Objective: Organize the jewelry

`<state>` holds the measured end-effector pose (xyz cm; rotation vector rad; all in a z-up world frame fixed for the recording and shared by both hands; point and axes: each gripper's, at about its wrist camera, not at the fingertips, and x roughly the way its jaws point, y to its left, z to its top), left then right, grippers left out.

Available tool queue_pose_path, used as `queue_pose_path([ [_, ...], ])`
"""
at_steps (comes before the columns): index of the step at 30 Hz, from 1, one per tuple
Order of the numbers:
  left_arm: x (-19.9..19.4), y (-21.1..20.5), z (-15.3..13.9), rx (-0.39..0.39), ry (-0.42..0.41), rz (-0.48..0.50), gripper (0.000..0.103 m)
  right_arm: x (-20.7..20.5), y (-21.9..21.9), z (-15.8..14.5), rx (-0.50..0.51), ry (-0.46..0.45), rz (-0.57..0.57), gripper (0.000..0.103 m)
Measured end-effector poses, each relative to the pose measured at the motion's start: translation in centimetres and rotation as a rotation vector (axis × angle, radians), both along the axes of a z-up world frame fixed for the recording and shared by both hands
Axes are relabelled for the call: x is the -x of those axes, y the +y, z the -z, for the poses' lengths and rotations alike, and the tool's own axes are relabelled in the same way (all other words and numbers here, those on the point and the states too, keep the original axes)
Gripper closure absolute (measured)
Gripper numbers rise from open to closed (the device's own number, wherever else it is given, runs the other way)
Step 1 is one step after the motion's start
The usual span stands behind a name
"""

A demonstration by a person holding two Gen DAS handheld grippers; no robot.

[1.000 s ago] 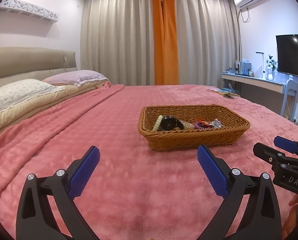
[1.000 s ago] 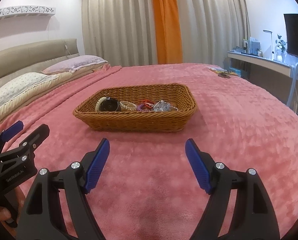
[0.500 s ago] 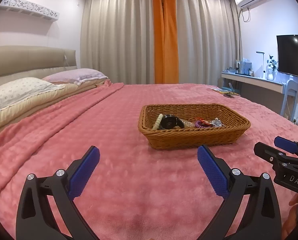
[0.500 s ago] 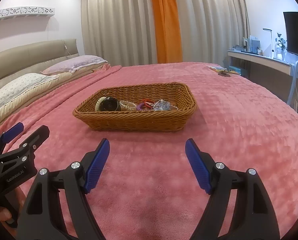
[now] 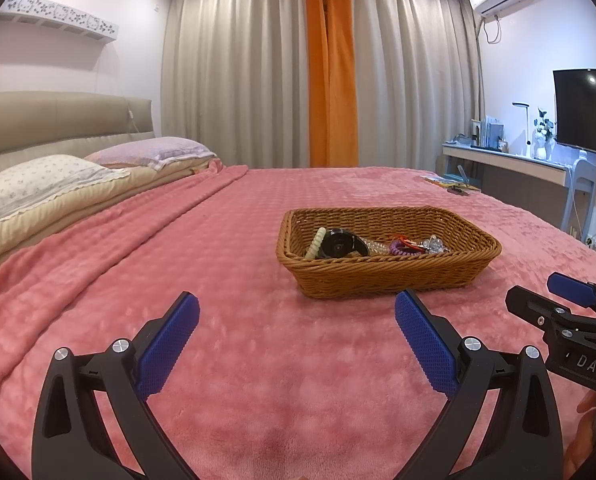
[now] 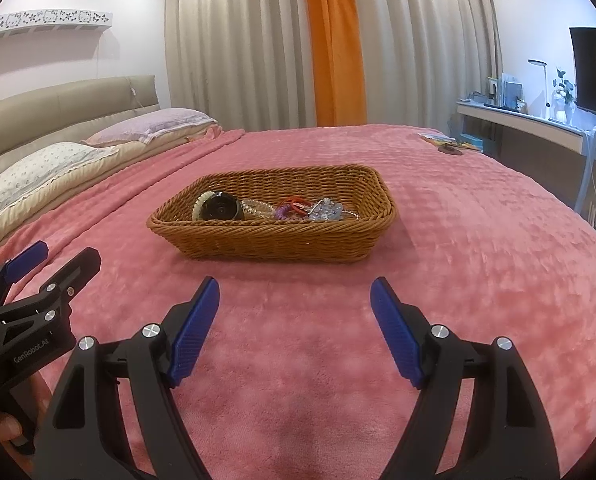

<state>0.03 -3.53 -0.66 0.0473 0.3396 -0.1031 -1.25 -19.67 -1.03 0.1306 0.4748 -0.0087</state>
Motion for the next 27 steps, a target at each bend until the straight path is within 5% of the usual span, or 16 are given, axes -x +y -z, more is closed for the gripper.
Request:
queue_pose_path([
  [27, 0.07, 0.02, 0.34, -0.003, 0.006, -0.004, 0.008, -0.15, 0.6, -0.05, 0.025, -0.004, -0.004, 0.029],
])
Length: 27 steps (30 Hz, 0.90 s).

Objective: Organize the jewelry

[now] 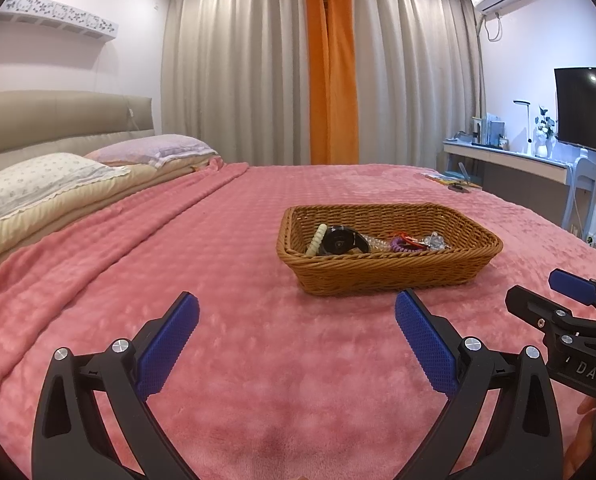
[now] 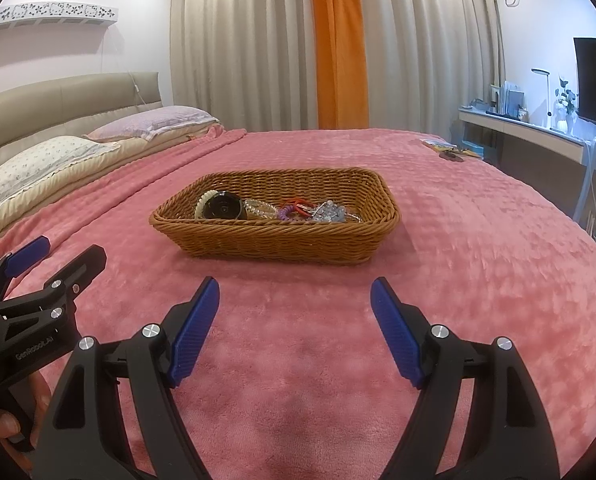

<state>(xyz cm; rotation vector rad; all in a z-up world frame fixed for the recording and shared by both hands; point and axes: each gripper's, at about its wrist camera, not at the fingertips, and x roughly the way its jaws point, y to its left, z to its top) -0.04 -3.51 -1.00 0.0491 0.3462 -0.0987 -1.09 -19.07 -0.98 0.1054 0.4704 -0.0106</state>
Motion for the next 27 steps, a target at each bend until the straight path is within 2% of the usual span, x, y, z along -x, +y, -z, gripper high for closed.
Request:
queue_pose_path([
  [27, 0.02, 0.05, 0.01, 0.003, 0.003, -0.007, 0.008, -0.01, 0.07, -0.18, 0.016, -0.001, -0.006, 0.028],
])
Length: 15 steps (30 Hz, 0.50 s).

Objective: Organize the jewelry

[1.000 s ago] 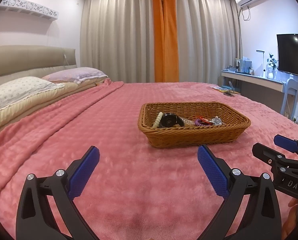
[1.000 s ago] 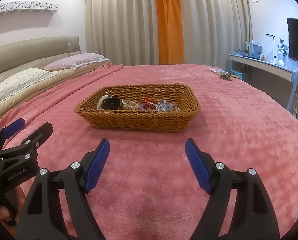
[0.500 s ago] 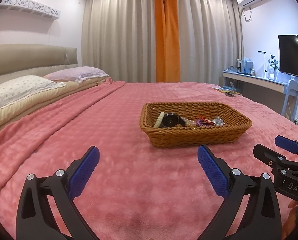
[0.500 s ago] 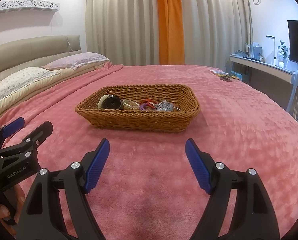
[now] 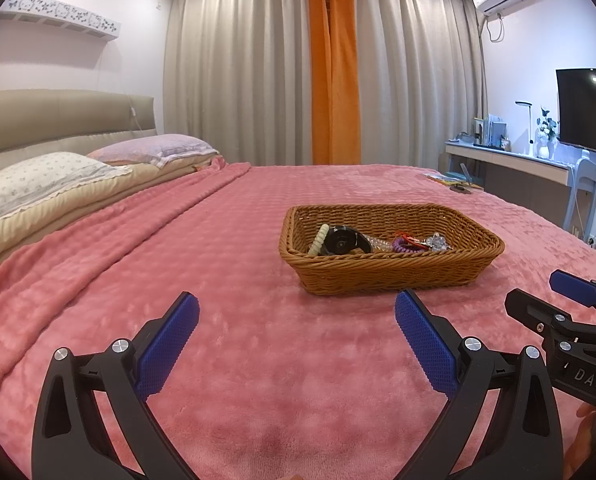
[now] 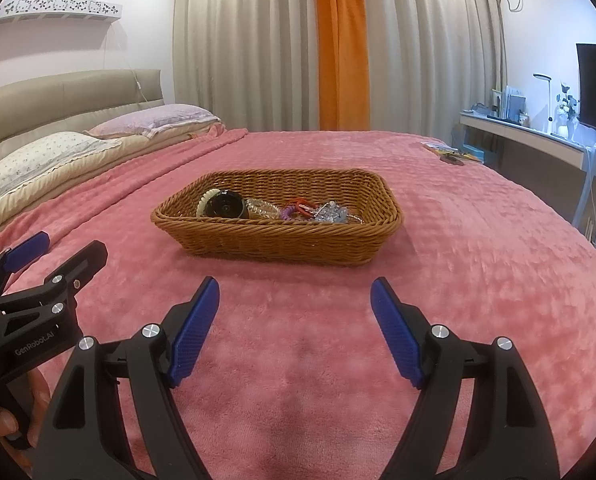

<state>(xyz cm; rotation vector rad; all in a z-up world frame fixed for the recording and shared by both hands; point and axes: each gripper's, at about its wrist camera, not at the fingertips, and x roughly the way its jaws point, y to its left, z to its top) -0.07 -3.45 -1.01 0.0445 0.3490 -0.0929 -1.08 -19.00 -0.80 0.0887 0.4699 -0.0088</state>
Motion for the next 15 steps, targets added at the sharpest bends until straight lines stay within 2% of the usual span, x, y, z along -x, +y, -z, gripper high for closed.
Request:
queue_pose_path([
  [8, 0.22, -0.07, -0.24, -0.019, -0.005, -0.008, 0.008, -0.03, -0.05, -0.02, 0.002, -0.003, 0.0, 0.026],
  [15, 0.21, 0.3, -0.58, -0.005, -0.004, -0.01, 0.008, -0.11, -0.11, -0.09, 0.0, -0.002, 0.0, 0.026],
])
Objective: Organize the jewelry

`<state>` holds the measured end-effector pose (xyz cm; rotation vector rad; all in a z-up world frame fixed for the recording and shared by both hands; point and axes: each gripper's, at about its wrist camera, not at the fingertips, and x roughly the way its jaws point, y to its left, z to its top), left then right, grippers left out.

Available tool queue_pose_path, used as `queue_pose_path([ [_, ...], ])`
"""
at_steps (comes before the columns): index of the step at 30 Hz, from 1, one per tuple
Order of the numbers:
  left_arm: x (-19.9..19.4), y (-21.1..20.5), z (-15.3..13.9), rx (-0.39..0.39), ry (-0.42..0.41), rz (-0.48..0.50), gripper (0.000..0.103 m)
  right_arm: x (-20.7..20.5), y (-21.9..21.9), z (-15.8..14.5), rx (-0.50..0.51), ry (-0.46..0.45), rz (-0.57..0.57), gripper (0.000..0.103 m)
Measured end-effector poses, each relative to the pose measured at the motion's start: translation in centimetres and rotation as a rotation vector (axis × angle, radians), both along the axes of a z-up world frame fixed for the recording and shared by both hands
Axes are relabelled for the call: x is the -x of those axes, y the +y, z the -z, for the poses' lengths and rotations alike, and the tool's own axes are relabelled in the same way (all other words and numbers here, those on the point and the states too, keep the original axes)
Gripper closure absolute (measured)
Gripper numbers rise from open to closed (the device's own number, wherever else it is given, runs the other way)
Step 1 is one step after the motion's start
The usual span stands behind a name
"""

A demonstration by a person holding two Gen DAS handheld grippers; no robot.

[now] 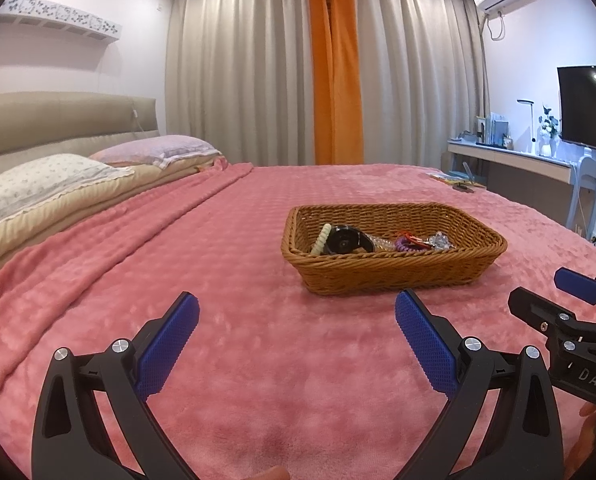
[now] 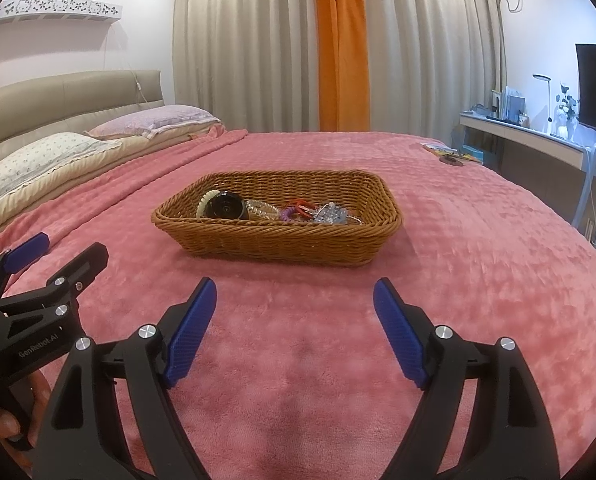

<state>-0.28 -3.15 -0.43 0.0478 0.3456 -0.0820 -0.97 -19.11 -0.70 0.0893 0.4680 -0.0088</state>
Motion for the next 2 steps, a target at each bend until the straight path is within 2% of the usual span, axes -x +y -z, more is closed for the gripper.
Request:
queue_pose_path([
  [2, -0.07, 0.0, -0.06, -0.002, -0.003, 0.0, 0.008, -0.04, -0.05, -0.01, 0.002, 0.0, 0.0, 0.026],
])
